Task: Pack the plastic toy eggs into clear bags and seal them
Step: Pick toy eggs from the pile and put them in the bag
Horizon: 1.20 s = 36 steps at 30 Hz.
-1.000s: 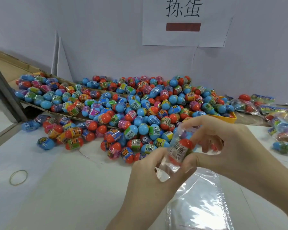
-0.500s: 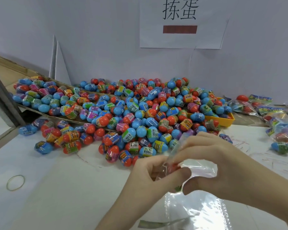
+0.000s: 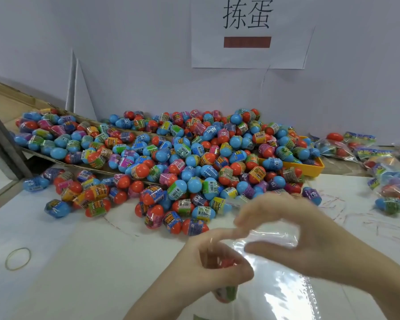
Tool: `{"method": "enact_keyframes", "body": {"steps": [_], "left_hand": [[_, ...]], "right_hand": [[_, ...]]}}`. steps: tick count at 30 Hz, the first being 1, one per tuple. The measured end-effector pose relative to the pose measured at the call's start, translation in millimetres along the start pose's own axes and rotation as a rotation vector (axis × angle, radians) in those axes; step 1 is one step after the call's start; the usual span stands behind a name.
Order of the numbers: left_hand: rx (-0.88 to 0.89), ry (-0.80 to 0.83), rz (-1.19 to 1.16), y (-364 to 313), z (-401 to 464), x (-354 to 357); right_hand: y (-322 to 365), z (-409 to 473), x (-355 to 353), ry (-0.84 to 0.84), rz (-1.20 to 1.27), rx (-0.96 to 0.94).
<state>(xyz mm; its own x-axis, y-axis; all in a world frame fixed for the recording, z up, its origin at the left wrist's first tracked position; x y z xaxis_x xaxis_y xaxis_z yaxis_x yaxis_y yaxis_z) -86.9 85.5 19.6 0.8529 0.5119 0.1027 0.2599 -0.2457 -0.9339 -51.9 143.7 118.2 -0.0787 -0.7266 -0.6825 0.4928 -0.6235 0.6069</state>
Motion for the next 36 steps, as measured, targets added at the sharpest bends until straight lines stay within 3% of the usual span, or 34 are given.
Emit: {"method": "enact_keyframes", "body": {"steps": [3, 4, 8, 10, 14, 18, 20, 22, 24, 27, 29, 32, 36], "left_hand": [[-0.029, -0.140, -0.120, 12, 4, -22], [-0.029, -0.181, -0.167, 15, 4, -29], [-0.035, -0.260, -0.305, 22, 5, -43], [-0.040, -0.295, -0.350, 24, 5, -48], [-0.058, -0.284, -0.352, 24, 6, -46], [-0.081, -0.265, -0.369, 25, 9, -43], [-0.076, -0.270, -0.365, 24, 10, -43], [-0.064, -0.284, -0.320, 21, 8, -45], [-0.050, -0.302, -0.233, 17, 6, -45], [-0.019, -0.319, -0.124, 9, 4, -40], [0.025, -0.321, -0.114, 2, 2, -35], [0.077, -0.348, -0.091, -5, -1, -32], [0.124, -0.370, 0.042, -12, -6, -30]], "right_hand": [[-32, -6, -57, -0.500, 0.111, 0.066], [-47, -8, -64, -0.547, 0.005, 0.139], [-106, -5, -20, -0.091, -0.451, 0.403], [-123, -10, -5, 0.023, -0.575, 0.431], [-126, -10, -6, -0.085, -0.633, 0.390], [-131, -6, 3, 0.002, -0.847, 0.340], [-123, -5, -2, -0.050, -0.910, 0.309], [-100, -9, -28, -0.325, -0.813, 0.244], [-83, -17, -57, -0.603, -0.488, 0.207], [-58, -7, -68, -0.716, 0.198, 0.105], [-21, 9, -63, -0.567, 0.225, -0.021], [21, 29, -42, -0.193, -0.214, -0.161], [13, 37, -27, 0.126, -0.473, -0.075]]}}
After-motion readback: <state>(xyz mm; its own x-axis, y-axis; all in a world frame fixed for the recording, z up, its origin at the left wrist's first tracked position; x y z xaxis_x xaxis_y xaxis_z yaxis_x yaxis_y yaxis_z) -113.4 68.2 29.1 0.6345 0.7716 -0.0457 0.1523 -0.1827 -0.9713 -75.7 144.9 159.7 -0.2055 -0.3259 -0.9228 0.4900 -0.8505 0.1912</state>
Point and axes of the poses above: each hand's wrist, its own z-axis towards the middle knuckle, its own x-axis out of the palm, y = z × x, the point moved 10 cm from there along z, towards the middle knuckle, and after that the axes turned 14 degrees about -x, right-handed, at the moved point
